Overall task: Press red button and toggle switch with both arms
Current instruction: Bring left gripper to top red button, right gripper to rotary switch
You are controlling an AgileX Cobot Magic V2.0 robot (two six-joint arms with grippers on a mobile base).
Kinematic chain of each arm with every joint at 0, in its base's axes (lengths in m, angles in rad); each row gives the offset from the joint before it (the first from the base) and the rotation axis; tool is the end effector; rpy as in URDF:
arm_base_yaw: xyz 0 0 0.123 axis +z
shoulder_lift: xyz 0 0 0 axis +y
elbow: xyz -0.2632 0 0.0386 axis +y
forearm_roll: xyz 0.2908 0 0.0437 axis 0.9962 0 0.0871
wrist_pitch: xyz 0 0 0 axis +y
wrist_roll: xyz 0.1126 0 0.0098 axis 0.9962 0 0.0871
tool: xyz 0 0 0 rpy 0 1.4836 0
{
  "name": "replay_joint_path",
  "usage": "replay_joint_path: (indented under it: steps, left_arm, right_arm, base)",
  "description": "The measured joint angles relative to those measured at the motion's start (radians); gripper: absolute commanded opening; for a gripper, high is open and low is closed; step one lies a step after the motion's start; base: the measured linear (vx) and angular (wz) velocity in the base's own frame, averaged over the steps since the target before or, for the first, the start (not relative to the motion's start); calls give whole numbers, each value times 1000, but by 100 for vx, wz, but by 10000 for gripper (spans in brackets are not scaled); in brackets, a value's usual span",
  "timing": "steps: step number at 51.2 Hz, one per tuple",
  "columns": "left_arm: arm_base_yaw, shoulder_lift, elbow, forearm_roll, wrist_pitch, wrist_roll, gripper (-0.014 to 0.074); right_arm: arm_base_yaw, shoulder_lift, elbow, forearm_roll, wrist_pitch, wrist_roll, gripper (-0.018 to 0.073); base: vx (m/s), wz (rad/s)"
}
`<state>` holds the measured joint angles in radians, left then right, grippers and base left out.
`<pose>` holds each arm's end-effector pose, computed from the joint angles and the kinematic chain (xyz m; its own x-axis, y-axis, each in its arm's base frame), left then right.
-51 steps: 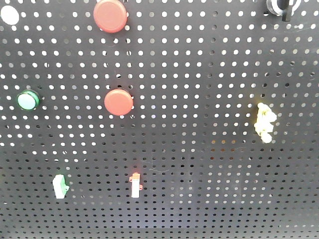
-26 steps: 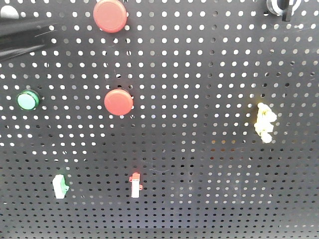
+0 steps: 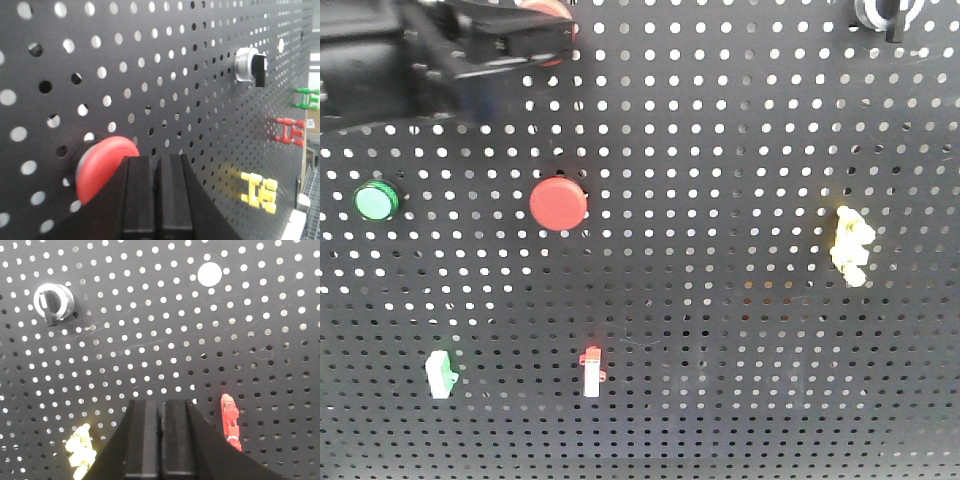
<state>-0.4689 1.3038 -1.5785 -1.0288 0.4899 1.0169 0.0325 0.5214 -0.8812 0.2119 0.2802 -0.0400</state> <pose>0.2816 -0.1938 0.5176 0.1178 -0.0136 -0.9929 0.7671 0.6363 0.0823 0.1587 0.0117 0.4502 0.1549 0.1680 -0.9735 -0.1165 0.9817 0.1508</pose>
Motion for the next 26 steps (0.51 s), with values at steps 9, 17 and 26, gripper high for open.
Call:
replay_joint_path:
  steps: [9, 17, 26]
  left_arm:
    - [-3, 10, -1, -4, -10, -5, 1]
    - [-6, 6, -2, -5, 6, -8, 1]
    - [-3, -36, -2, 49, 80, -18, 1]
  right_arm:
    - [0, 0, 0, 0, 0, 0, -3]
    - [0, 0, 0, 0, 0, 0, -3]
    - [0, 0, 0, 0, 29, -1, -3]
  base:
    - [0, 0]
    - [0, 0]
    - [0, 0]
